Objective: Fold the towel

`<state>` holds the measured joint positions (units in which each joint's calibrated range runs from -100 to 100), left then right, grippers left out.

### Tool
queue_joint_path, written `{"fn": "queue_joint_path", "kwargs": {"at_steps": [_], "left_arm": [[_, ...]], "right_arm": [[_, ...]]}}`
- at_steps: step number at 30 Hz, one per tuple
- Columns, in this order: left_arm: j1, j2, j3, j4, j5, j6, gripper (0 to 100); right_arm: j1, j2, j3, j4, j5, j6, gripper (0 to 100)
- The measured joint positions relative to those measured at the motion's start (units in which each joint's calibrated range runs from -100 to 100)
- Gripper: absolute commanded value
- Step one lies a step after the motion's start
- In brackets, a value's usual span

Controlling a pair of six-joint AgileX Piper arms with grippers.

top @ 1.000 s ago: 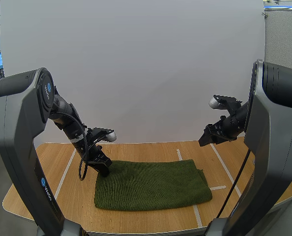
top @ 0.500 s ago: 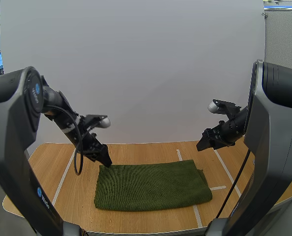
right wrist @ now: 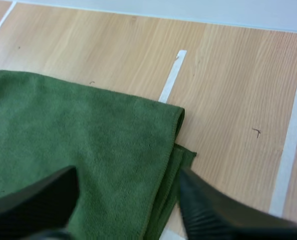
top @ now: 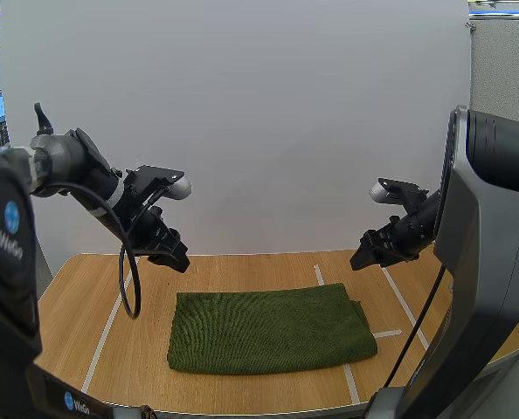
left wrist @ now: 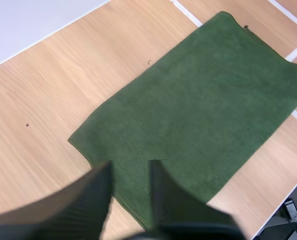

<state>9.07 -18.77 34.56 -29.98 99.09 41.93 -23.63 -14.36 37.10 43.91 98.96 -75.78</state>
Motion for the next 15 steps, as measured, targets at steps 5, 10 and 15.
{"fn": "queue_joint_path", "kwargs": {"at_steps": [5,10,15], "left_arm": [[0.00,-4.96,3.56,0.00,0.16,0.08,0],[0.00,-9.16,4.57,0.00,0.44,-0.26,0],[0.00,-9.77,4.57,0.00,0.64,-0.59,0]], "right_arm": [[0.00,0.00,0.00,-2.13,0.00,0.00,0],[0.00,0.00,0.00,-3.15,0.00,0.00,0],[0.00,-3.45,0.12,-2.50,0.00,0.00,0]]}}
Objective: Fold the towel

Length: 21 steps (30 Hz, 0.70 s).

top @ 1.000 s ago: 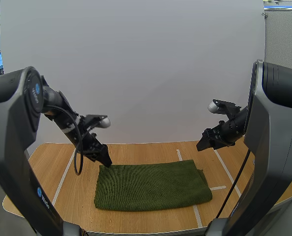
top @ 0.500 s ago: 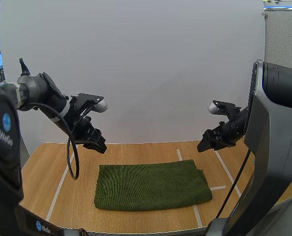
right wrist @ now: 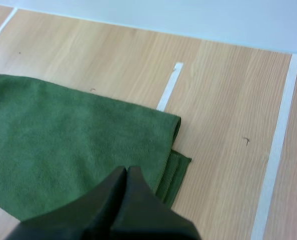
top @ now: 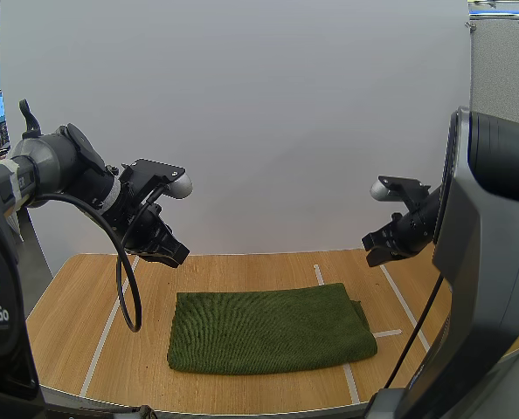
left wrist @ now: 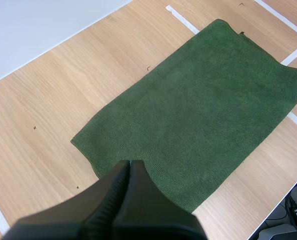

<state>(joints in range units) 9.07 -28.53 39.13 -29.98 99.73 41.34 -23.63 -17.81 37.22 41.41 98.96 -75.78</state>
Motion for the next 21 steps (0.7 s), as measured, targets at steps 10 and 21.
{"fn": "queue_joint_path", "kwargs": {"at_steps": [10,21], "left_arm": [[0.00,0.00,0.00,0.00,0.00,0.00,0],[0.00,0.00,0.00,0.00,0.00,0.00,0]], "right_arm": [[0.00,-3.81,0.00,1.72,0.00,0.00,0],[2.87,-8.76,0.00,-3.72,-0.30,7.51,0]]}}
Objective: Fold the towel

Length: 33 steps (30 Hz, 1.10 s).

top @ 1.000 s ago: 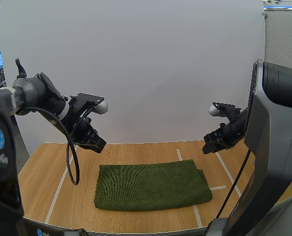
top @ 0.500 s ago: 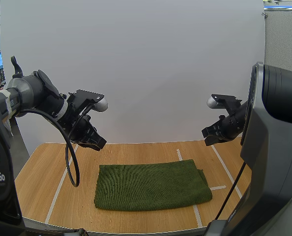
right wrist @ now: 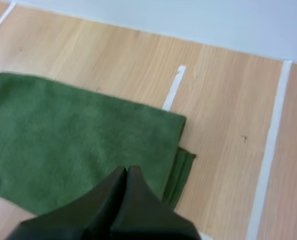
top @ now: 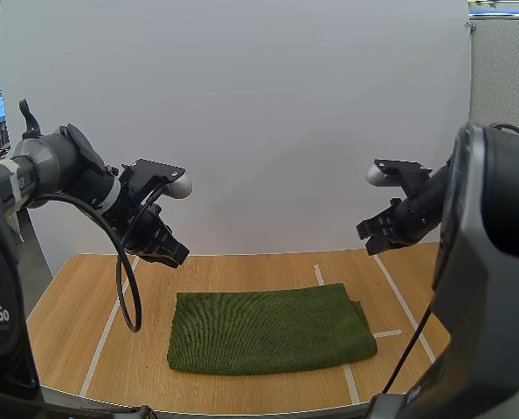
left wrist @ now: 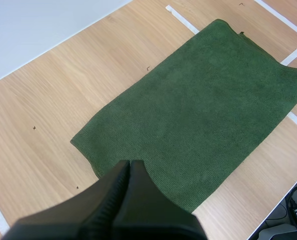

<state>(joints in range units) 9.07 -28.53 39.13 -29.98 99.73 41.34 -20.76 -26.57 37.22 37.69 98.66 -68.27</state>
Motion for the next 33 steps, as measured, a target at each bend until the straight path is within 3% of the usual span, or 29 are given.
{"fn": "queue_joint_path", "kwargs": {"at_steps": [3,6,13,16,21,33], "left_arm": [[0.00,0.00,0.00,0.00,0.00,0.00,0],[0.00,0.00,0.00,0.00,0.00,0.00,0],[0.00,0.00,0.00,0.00,0.00,0.00,0],[0.00,0.00,0.00,0.00,0.00,0.00,0],[0.00,0.00,0.00,0.00,0.00,0.00,0],[0.00,0.00,0.00,0.00,0.00,0.00,0]], "right_arm": [[3.82,-3.99,0.00,-4.51,-0.14,3.99,0],[7.95,-9.46,0.00,-9.42,-3.52,12.47,0],[13.85,-18.16,0.53,-18.74,-6.73,22.93,0],[14.58,-19.87,1.24,-20.25,-6.73,24.39,0],[14.78,-28.43,9.91,-24.95,-4.54,28.02,0],[14.70,-38.94,17.68,-25.25,-4.12,32.83,0]]}}
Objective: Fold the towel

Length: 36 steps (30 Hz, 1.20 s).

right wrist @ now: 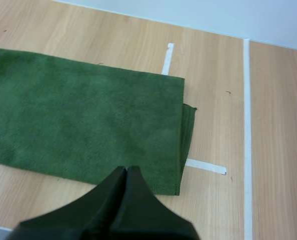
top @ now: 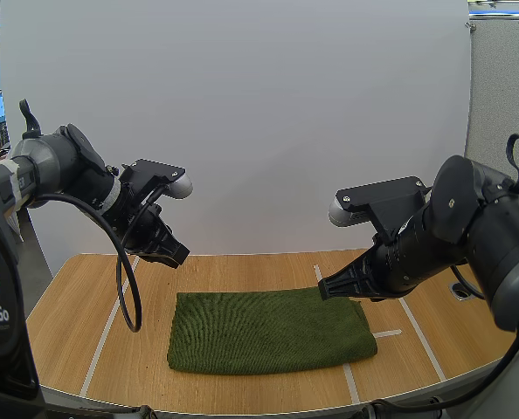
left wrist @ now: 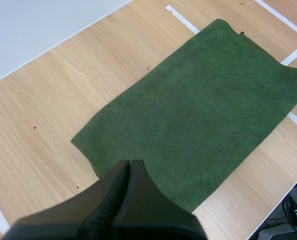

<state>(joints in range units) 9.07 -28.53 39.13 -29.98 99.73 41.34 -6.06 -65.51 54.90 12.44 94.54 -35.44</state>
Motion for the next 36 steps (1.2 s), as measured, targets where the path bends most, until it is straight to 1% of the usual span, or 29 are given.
{"fn": "queue_joint_path", "kwargs": {"at_steps": [1,3,4,5,8,13,22,26,31,34,35,36], "left_arm": [[0.00,0.00,0.00,0.00,0.00,0.00,0],[0.00,0.00,0.00,0.00,0.00,0.00,0],[0.00,0.00,0.00,0.00,0.00,0.00,0],[0.00,0.00,0.00,0.00,0.00,0.00,0],[0.00,0.00,0.00,0.00,0.00,0.00,0],[0.00,0.00,0.00,0.00,0.00,0.00,0],[0.00,0.00,0.00,0.00,0.00,0.00,0],[0.00,0.00,0.00,0.00,0.00,0.00,0],[0.00,0.00,0.00,0.00,0.00,0.00,0],[0.00,0.00,0.00,0.00,0.00,0.00,0],[0.00,0.00,0.00,0.00,0.00,0.00,0],[0.00,0.00,0.00,0.00,0.00,0.00,0]], "right_arm": [[-0.38,-1.09,0.77,-0.38,-0.64,1.11,0],[-0.98,-1.39,0.89,-0.38,-1.27,1.40,0],[-2.04,-1.39,1.02,-0.38,-3.32,1.58,0],[-2.91,-1.39,1.02,-0.38,-4.47,1.59,0],[-3.73,-0.56,1.02,-0.97,-7.11,0.54,0],[-3.89,1.72,1.02,-1.28,-7.11,-0.48,0],[-3.89,1.72,1.02,0.13,-7.66,-0.48,0],[-3.89,2.50,1.02,0.50,-12.72,-0.48,0],[-3.89,7.52,1.02,0.50,-16.13,-0.48,0],[-3.89,13.44,1.02,0.62,-19.53,-0.48,0],[-3.89,17.62,0.73,0.72,-21.37,-0.48,0],[-3.95,19.32,0.38,0.71,-21.76,-0.48,0]]}}
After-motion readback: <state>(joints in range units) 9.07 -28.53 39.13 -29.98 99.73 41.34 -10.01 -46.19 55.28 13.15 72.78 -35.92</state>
